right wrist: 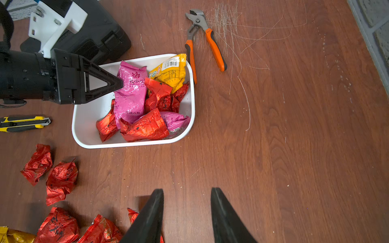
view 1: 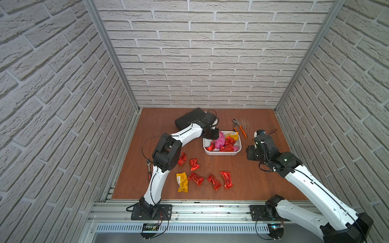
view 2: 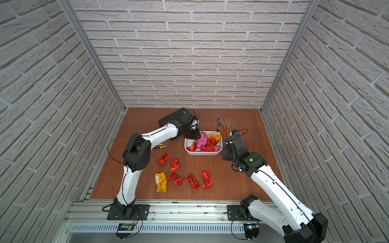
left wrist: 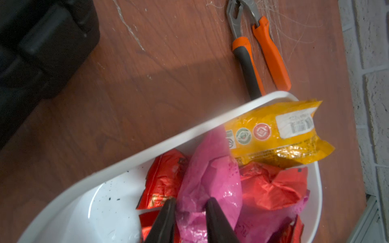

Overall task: Take the tea bags out of the storage box
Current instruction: Pick up the tea bag from the storage box, then place the tea bag at the center of the board.

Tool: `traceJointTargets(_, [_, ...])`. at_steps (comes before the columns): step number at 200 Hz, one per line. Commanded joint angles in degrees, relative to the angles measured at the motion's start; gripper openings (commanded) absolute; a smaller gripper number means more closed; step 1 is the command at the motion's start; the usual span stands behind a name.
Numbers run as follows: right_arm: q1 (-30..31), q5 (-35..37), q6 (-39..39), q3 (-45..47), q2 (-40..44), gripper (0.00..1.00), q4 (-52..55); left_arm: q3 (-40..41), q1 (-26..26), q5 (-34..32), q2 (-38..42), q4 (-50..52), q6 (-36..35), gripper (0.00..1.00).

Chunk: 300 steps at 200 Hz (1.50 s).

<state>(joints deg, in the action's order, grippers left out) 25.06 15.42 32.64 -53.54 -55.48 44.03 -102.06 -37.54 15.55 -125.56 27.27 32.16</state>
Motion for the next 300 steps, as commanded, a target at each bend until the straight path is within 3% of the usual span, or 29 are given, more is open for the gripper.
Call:
traceJointTargets(1, [-0.36, 0.84, 0.62, -0.51, 0.65, 0.43, 0.05, -1.64, 0.48, 2.19, -0.87, -1.6, 0.37, 0.1])
traceJointTargets(12, [-0.36, 0.84, 0.58, -0.56, 0.94, 0.43, 0.39, -1.52, 0.96, 3.1, -0.66, -1.74, 0.63, 0.0])
traceJointTargets(80, [-0.35, -2.04, 0.94, -0.41, 2.22, 0.43, -0.32, 4.27, 1.08, 4.99, 8.07, -10.06, 0.02, 0.0])
traceJointTargets(129, [-0.77, -15.44, 0.54, -4.54, -3.75, 0.49, -4.86, 12.39, 2.84, 8.09, 19.37, -17.91, -4.56, 0.0])
traceJointTargets(161, [-2.73, -26.4, -2.28, -7.89, -6.44, 0.6, -9.05, 19.86, 4.65, 18.69, 25.76, -26.56, -3.31, 0.0])
traceJointTargets(192, [-6.17, -38.34, -4.06, -10.89, -8.58, 0.65, -11.84, 27.39, 4.6, 24.38, 30.99, -33.61, -0.76, 0.0])
traceJointTargets(228, [-8.35, -43.29, -4.5, -12.39, -11.02, 0.66, -13.15, 34.0, 4.22, 28.47, 34.6, -42.2, 4.1, 0.0])
traceJointTargets(273, [-8.44, -47.18, -3.45, -13.37, -15.0, 0.55, -13.51, 37.5, 2.91, 29.64, 36.45, -45.46, 4.96, 0.0])
traceJointTargets(300, [-8.29, -50.11, 3.14, -9.82, -15.12, 0.34, -21.89, 37.82, 2.93, 30.12, 36.43, -45.91, 5.49, 0.0])
